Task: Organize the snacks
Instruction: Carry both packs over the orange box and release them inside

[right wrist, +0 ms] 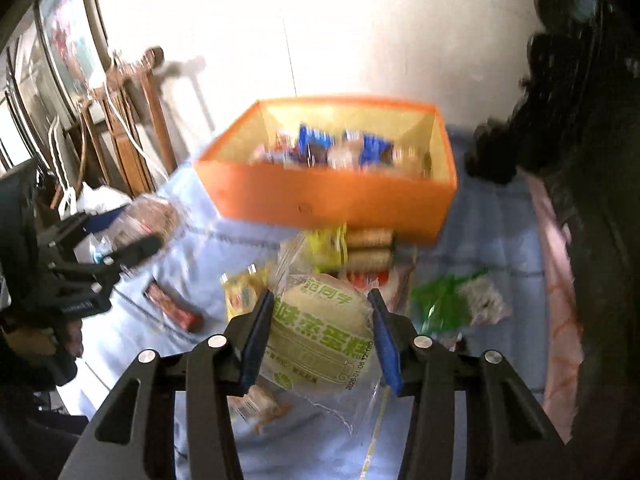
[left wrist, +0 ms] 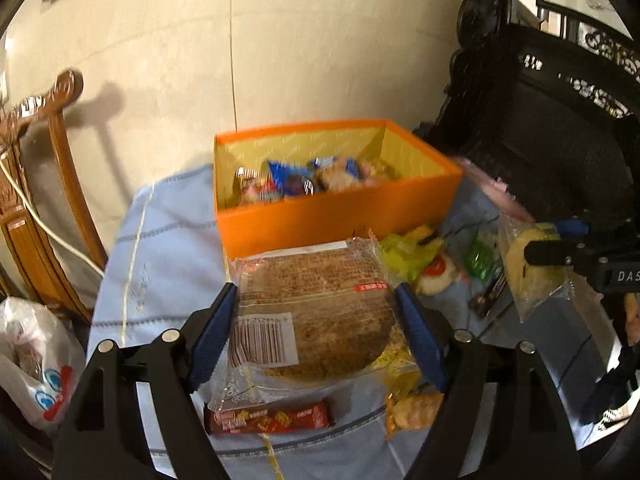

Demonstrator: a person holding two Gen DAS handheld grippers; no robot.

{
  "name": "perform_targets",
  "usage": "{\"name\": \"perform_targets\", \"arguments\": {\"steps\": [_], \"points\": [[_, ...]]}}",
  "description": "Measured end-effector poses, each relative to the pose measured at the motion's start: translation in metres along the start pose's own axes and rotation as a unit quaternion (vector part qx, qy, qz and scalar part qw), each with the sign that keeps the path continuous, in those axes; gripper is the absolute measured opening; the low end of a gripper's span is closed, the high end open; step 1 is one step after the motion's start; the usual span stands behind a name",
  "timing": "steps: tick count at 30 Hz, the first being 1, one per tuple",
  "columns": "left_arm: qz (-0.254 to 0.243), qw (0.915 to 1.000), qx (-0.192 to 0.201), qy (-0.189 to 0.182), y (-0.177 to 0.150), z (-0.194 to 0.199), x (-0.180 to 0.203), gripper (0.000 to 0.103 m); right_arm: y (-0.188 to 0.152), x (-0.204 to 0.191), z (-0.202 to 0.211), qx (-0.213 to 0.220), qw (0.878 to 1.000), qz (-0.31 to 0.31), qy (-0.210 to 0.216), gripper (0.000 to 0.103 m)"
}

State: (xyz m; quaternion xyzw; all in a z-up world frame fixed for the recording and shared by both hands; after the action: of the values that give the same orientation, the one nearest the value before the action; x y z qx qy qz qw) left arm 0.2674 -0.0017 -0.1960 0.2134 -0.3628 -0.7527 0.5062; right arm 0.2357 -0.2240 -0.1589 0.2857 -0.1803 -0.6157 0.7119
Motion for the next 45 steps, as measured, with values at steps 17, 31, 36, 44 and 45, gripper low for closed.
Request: {"name": "perform_targets", "arguments": {"steps": [17,31,36,44,45], "points": [[0.006,0.9972,0.072,0.023,0.123,0.046,0.008,0.077,0.121,0.002,0.09,0.126,0.992,0.019,-0.016,0.047],[0.006,0.9955,0.085,0.042,0.198,-0.01,-0.001,0.077,0.205,0.026,0.057,0.148,0.988,0.021,-0.038,0.047],[0.004,0.9959,0.062,0.066,0.212,-0.065,-0.015,0.078,0.234,0.04,0.007,0.12,0.992,0.012,-0.023,0.056],[0.048,0.995,-0.01,0.088,0.173,-0.126,-0.055,0.079,0.209,0.069,-0.047,0.072,0.996,-0.018,-0.044,0.068],[0.047,0.9951,-0.011,0.086,0.169,-0.125,-0.056,0.079,0.205,0.07,-0.048,0.07,0.996,-0.021,-0.043,0.068]]}}
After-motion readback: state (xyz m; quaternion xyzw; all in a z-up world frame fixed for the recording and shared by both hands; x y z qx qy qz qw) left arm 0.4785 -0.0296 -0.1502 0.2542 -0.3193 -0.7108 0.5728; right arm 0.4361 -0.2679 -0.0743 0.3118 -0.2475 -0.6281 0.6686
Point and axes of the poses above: each gripper's, at about its wrist camera, not at the fingertips, and z roughly against the way its jaws point, x to its right, y to its top, the point moved 3 cm from there along -z, roughly the way its jaws point, and after that the axes turned 1 degree about -y, right-handed, at the moved point
